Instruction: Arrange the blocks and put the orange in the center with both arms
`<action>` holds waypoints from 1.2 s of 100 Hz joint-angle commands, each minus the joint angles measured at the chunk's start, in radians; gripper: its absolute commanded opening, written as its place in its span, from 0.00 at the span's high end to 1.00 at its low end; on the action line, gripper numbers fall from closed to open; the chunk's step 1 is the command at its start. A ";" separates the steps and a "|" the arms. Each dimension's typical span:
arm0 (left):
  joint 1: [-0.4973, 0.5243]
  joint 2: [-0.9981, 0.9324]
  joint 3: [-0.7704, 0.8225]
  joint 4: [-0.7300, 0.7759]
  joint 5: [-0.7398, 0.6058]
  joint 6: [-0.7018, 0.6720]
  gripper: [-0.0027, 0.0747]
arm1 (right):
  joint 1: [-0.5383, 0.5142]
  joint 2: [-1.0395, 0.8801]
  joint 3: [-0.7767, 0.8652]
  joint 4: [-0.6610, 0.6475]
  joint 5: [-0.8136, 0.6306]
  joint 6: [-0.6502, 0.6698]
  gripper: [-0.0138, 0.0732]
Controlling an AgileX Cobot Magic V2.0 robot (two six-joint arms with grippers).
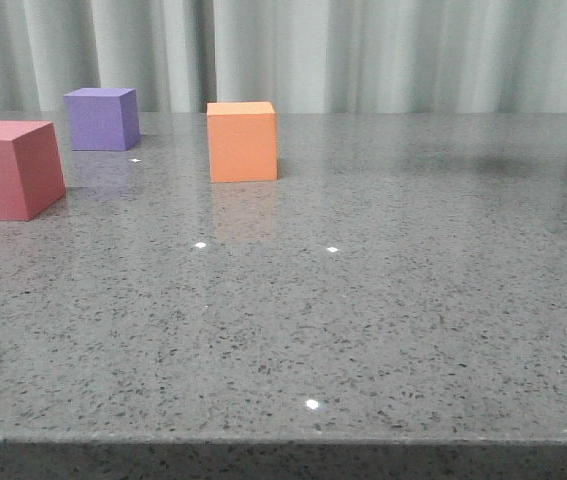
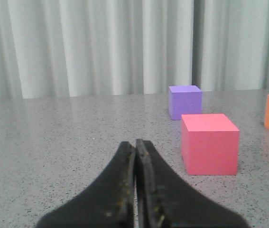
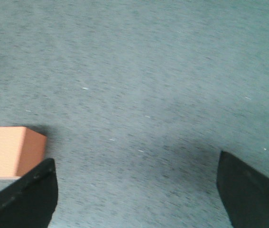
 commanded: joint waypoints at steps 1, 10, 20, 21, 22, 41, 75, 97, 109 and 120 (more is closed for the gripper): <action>0.001 -0.031 0.043 0.001 -0.081 -0.004 0.99 | -0.043 -0.123 0.078 -0.021 -0.094 -0.023 0.07; 0.001 -0.031 0.043 0.001 -0.081 -0.004 0.99 | -0.084 -0.199 0.182 -0.024 -0.131 -0.027 0.07; 0.001 -0.031 0.043 0.001 -0.081 -0.004 0.99 | -0.120 -0.282 0.312 -0.042 -0.173 -0.027 0.07; 0.001 -0.031 0.043 0.001 -0.081 -0.004 0.99 | -0.123 -0.288 0.332 -0.044 -0.179 -0.027 0.07; 0.001 -0.031 0.043 0.001 -0.081 -0.004 0.99 | -0.128 -0.300 0.341 -0.045 -0.184 -0.027 0.07; 0.001 -0.031 0.043 0.001 -0.081 -0.004 0.99 | -0.175 -0.472 0.602 -0.052 -0.295 -0.027 0.07; 0.001 -0.031 0.043 0.001 -0.081 -0.004 0.99 | -0.179 -0.766 0.968 -0.098 -0.467 -0.027 0.07; 0.001 -0.031 0.043 0.001 -0.081 -0.004 0.99 | -0.179 -0.931 1.110 -0.156 -0.531 -0.027 0.07; 0.001 -0.031 0.043 0.001 -0.081 -0.004 0.99 | -0.179 -1.024 1.171 -0.173 -0.532 -0.027 0.07; 0.001 -0.031 0.043 0.001 -0.081 -0.004 0.99 | -0.179 -1.108 1.223 -0.181 -0.543 -0.026 0.07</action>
